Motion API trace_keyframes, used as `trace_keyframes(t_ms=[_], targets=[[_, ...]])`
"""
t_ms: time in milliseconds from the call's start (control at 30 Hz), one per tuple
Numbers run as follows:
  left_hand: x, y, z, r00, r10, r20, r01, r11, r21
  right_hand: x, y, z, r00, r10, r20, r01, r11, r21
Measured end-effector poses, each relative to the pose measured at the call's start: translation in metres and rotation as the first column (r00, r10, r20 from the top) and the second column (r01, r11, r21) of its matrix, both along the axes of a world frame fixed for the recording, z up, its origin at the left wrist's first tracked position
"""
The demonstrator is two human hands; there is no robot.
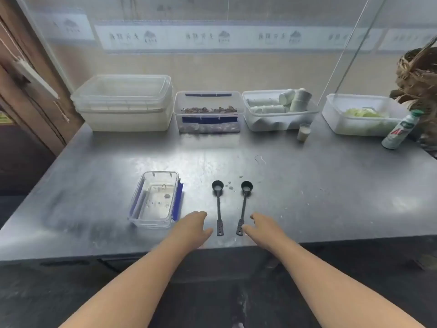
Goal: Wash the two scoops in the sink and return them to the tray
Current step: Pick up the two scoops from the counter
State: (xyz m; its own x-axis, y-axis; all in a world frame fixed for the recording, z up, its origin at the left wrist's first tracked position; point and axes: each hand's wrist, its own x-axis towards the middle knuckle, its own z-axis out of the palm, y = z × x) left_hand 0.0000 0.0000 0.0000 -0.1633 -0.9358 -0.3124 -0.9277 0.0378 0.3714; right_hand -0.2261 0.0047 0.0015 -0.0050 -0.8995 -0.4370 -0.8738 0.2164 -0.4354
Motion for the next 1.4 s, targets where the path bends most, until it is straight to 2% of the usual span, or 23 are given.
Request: trace_keyframes(t_ms=[233, 333, 533, 900, 1100, 1400], targets=[[-0.043, -0.063, -0.024, 0.975, 0.216, -0.053, -0.203, 0.961, 0.188, -0.024, -0.079, -0.035, 0.993, -0.087, 0.077, 0.082, 0.994, 0.068], [-0.053, -0.083, -0.036, 0.965, 0.261, -0.037, -0.250, 0.950, 0.188, -0.031, -0.095, -0.051, 0.987, -0.131, 0.089, 0.122, 0.987, 0.102], [-0.052, -0.097, -0.051, 0.896, 0.433, -0.101, -0.406, 0.889, 0.211, -0.035, -0.110, -0.074, 0.972, -0.185, 0.148, 0.167, 0.978, 0.127], [-0.051, -0.109, -0.070, 0.816, 0.526, -0.241, -0.465, 0.844, 0.268, -0.025, -0.118, -0.087, 0.911, -0.343, 0.229, 0.316, 0.937, 0.149], [-0.046, -0.124, -0.083, 0.810, 0.531, -0.249, -0.453, 0.836, 0.311, -0.008, -0.115, -0.091, 0.830, -0.476, 0.292, 0.442, 0.879, 0.177], [-0.052, -0.129, -0.089, 0.784, 0.535, -0.316, -0.444, 0.838, 0.317, -0.002, -0.120, -0.101, 0.849, -0.465, 0.252, 0.445, 0.885, 0.134]])
